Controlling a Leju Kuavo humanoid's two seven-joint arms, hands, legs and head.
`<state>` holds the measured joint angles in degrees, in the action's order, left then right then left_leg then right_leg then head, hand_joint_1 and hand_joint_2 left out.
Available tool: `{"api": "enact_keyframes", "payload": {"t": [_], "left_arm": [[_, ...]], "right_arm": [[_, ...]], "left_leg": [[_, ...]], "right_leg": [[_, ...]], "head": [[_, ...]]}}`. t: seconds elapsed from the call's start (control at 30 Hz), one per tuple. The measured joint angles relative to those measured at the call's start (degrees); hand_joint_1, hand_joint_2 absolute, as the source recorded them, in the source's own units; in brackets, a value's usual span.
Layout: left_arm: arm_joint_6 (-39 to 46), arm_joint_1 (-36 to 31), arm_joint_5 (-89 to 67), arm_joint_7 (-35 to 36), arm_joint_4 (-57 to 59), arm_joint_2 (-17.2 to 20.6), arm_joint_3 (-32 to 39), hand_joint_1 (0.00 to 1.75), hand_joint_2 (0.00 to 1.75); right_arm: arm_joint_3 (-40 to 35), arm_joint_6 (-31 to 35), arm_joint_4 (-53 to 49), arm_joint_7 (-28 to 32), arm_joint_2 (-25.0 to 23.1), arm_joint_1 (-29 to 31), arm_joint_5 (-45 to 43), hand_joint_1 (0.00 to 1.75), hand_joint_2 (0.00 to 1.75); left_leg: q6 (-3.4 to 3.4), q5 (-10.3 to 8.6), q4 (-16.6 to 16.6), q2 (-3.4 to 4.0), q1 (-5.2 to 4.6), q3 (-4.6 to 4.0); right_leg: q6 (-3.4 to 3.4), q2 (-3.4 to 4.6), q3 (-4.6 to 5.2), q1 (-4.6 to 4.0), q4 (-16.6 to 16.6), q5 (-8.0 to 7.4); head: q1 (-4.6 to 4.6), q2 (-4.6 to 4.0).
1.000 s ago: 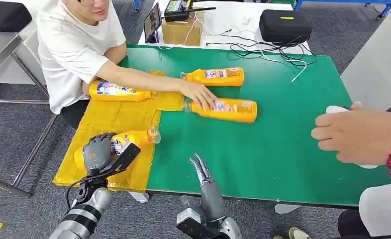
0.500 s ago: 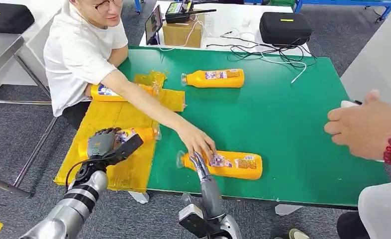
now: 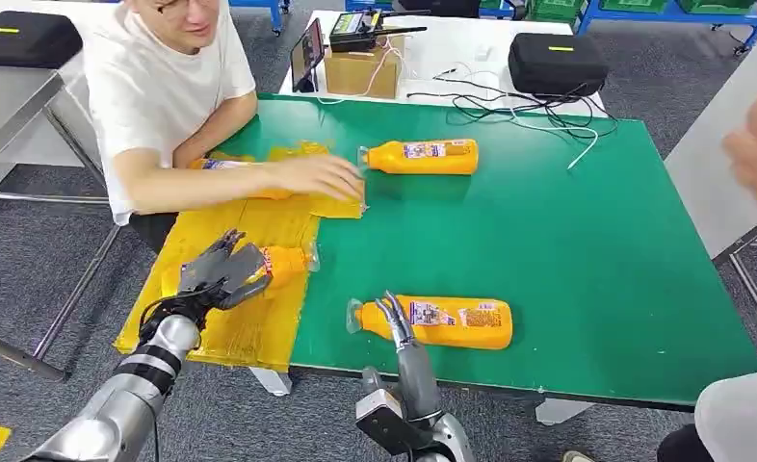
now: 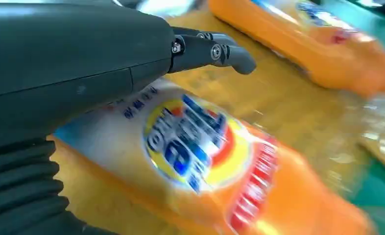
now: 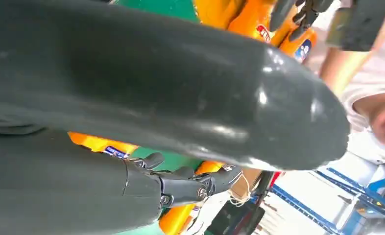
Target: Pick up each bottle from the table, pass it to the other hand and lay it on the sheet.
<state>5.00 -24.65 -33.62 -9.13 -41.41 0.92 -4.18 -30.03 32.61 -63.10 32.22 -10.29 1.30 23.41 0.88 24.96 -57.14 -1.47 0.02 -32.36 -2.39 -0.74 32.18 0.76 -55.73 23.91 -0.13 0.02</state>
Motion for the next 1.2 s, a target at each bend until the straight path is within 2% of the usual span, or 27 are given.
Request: {"api": "enact_keyframes", "payload": {"t": [0.03, 0.13, 0.23, 0.33, 0.5, 0.6, 0.63, 0.67, 0.73, 0.8, 0.87, 0.9, 1.03, 1.1, 1.2], "left_arm": [[0.9, 1.5, 2.4, -1.6, -2.2, -0.1, -0.1, 0.0, 0.0], [8.3, 7.1, 11.3, -10.5, -9.8, -2.0, -0.3, 0.0, 0.0], [15.7, 11.8, 23.9, -17.5, -19.0, -5.7, -1.1, 0.0, 0.0], [19.5, 13.4, 30.2, -18.2, -26.7, -7.8, -2.8, 0.0, 0.0], [19.8, 14.8, 32.2, -18.4, -33.2, -8.7, -4.6, 0.0, 0.0], [13.6, 15.3, 41.2, -19.5, -35.7, -9.1, -5.2, 0.0, 0.0], [12.0, 15.6, 42.8, -19.5, -36.8, -9.3, -5.5, 0.0, 1.75], [11.4, 16.0, 43.3, -19.9, -37.7, -9.4, -5.9, 0.0, 1.75], [8.3, 16.9, 49.0, -18.6, -39.8, -10.1, -6.8, 0.0, 1.75], [2.7, 18.2, 62.1, -10.9, -42.4, -11.5, -7.3, 0.0, 1.75], [1.1, 19.2, 66.1, -9.6, -43.8, -12.4, -8.1, 0.0, 1.75], [1.0, 19.5, 66.1, -9.4, -44.4, -12.7, -8.3, 0.0, 1.75], [0.9, 20.2, 65.7, -9.2, -46.0, -13.4, -8.6, 0.0, 1.75], [0.8, 20.8, 64.1, -10.2, -46.0, -13.5, -9.5, 0.0, 1.75], [0.3, 22.6, 61.7, -12.8, -44.7, -13.6, -12.7, 0.0, 1.75]], "right_arm": [[0.0, 0.4, 0.1, 0.5, 0.0, 0.0, 0.0, 0.0, 1.75], [0.0, 2.0, 0.3, 1.8, 0.1, -0.4, -0.2, 0.0, 1.75], [-0.4, 2.3, 0.3, 2.0, 0.5, -0.4, -0.3, 0.0, 1.75], [-1.1, 2.4, 0.3, 2.1, 0.9, -0.4, -0.3, 0.0, 1.75], [-1.4, 2.4, 0.3, 2.2, 1.2, -0.4, -0.6, 0.0, 1.75], [-1.4, 2.7, 0.6, 2.9, 1.6, 0.1, 0.0, 0.0, 1.75], [-1.2, 3.4, 0.8, 3.2, 2.1, 0.6, 1.1, 0.0, 1.75], [-1.2, 4.7, 1.1, 3.6, 2.7, 1.1, 3.4, 0.0, 1.75], [1.1, 6.6, 0.4, 4.3, 3.6, 1.5, 14.7, 0.0, 1.75], [8.2, 7.1, -2.7, 6.0, 4.1, 1.3, 35.8, 0.0, 1.75], [13.7, 7.2, -4.2, 6.8, 4.6, 1.4, 49.4, 0.0, 1.75], [15.7, 7.2, -4.7, 6.8, 4.9, 1.3, 52.3, 0.0, 1.75], [20.6, 7.2, -6.5, 6.2, 5.4, 1.2, 45.4, 0.0, 1.75], [22.4, 7.2, -8.0, 2.3, 5.7, 1.3, 50.8, 0.0, 1.75], [23.1, 7.2, -7.4, -7.6, 8.9, 3.1, 54.3, 0.0, 1.75]], "left_leg": [[0.0, 0.0, 0.0, 0.15, -0.01, -0.03], [0.02, -0.03, -0.1, 0.56, -0.04, -0.32], [0.03, -0.03, -0.1, 0.55, -0.04, -0.87], [0.04, -0.02, -0.1, 0.55, -0.06, -1.09], [0.02, 0.0, -0.1, 0.59, 0.04, -1.23], [0.01, -0.01, -0.1, 0.61, 0.06, -1.25], [0.01, -0.01, -0.1, 0.61, 0.06, -1.26], [0.02, -0.01, -0.1, 0.6, 0.05, -1.26], [0.02, -0.01, -0.1, 0.59, 0.03, -1.25], [0.04, -0.01, -0.1, 0.57, -0.08, -1.27], [0.05, 0.0, -0.1, 0.57, -0.1, -1.29], [0.05, 0.0, -0.1, 0.57, -0.12, -1.31], [0.06, 0.01, -0.1, 0.59, -0.13, -1.31], [0.05, 0.02, -0.1, 0.61, -0.13, -1.31], [0.05, 0.02, -0.1, 0.59, -0.12, -1.36]], "right_leg": [[-0.02, 0.06, -0.29, 0.01, 0.0, -0.05], [0.05, 0.38, 0.11, 0.02, 0.0, -0.26], [0.01, 0.38, 0.62, 0.02, 0.0, -0.29], [0.0, 0.38, 0.79, 0.03, 0.0, -0.29], [0.01, 0.39, 0.99, -0.07, 0.0, -0.28], [0.01, 0.41, 1.02, -0.1, 0.0, -0.28], [0.01, 0.41, 1.02, -0.1, 0.0, -0.28], [0.01, 0.41, 1.01, -0.08, 0.0, -0.29], [0.0, 0.4, 1.01, -0.04, 0.0, -0.29], [0.0, 0.4, 1.0, 0.04, 0.0, -0.29], [-0.01, 0.4, 1.0, 0.05, 0.0, -0.29], [-0.01, 0.39, 1.01, 0.06, 0.0, -0.29], [-0.01, 0.41, 1.04, 0.07, 0.0, -0.3], [-0.01, 0.41, 1.05, 0.05, 0.0, -0.29], [-0.02, 0.42, 1.06, 0.05, 0.0, -0.29]], "head": [[-0.02, -0.02], [-0.04, 0.0], [0.0, -0.02], [-0.02, -0.02], [-0.02, -0.02], [-0.04, -0.02], [-0.02, -0.02], [-0.04, -0.02], [-0.02, 0.0], [-0.04, 0.0], [0.0, -0.02], [0.02, 0.0], [-0.02, -0.02], [-0.06, -0.02], [-0.06, -0.02]]}}
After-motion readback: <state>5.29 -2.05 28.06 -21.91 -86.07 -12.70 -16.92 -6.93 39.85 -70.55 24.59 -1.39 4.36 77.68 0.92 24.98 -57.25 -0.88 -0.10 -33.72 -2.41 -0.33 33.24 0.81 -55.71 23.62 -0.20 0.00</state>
